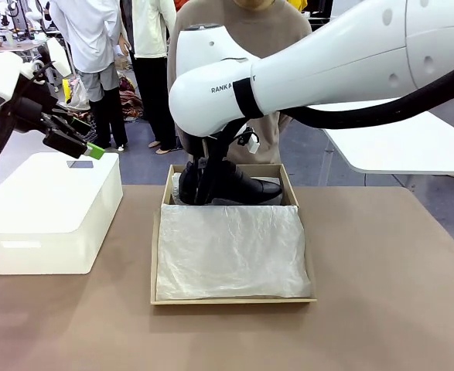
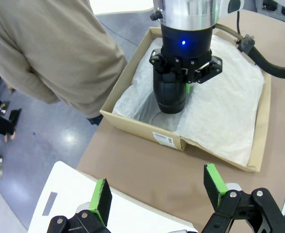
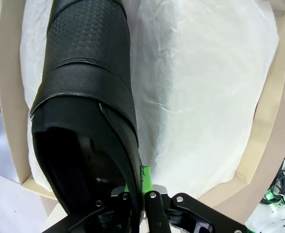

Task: Pack the shoes into the box.
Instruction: Place the other shoe of the Shoes into the Shoes Box.

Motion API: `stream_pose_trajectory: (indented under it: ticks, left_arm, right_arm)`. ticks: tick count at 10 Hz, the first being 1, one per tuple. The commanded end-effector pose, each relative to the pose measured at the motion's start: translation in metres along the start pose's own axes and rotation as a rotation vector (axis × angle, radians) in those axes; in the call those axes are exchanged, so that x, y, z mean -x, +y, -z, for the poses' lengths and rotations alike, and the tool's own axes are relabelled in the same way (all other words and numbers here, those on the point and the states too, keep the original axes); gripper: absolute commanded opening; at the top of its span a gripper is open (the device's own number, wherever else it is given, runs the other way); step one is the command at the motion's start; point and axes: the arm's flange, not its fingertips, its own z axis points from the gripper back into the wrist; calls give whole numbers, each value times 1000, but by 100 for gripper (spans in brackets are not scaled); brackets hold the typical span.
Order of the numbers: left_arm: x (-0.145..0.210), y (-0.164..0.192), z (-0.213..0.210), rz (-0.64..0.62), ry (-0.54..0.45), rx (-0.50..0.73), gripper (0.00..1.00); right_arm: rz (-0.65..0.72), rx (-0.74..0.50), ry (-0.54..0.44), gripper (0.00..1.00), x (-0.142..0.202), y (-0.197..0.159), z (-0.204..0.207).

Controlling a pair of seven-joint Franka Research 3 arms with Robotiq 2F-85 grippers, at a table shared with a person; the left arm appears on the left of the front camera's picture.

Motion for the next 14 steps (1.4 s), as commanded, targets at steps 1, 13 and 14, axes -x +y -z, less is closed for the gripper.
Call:
stream_pose_trajectory:
  ticks: [1,13,14]
  left_arm:
    - [2,1,0,11,-11,10,100]
    - [2,1,0,11,-11,10,100]
    - [2,1,0,11,-11,10,100]
  right_arm:
    - [71,-61,-33,0,7,6,0]
    - [180,-18,-2,71,9,11,5]
    - [180,-31,1,91,9,11,-5]
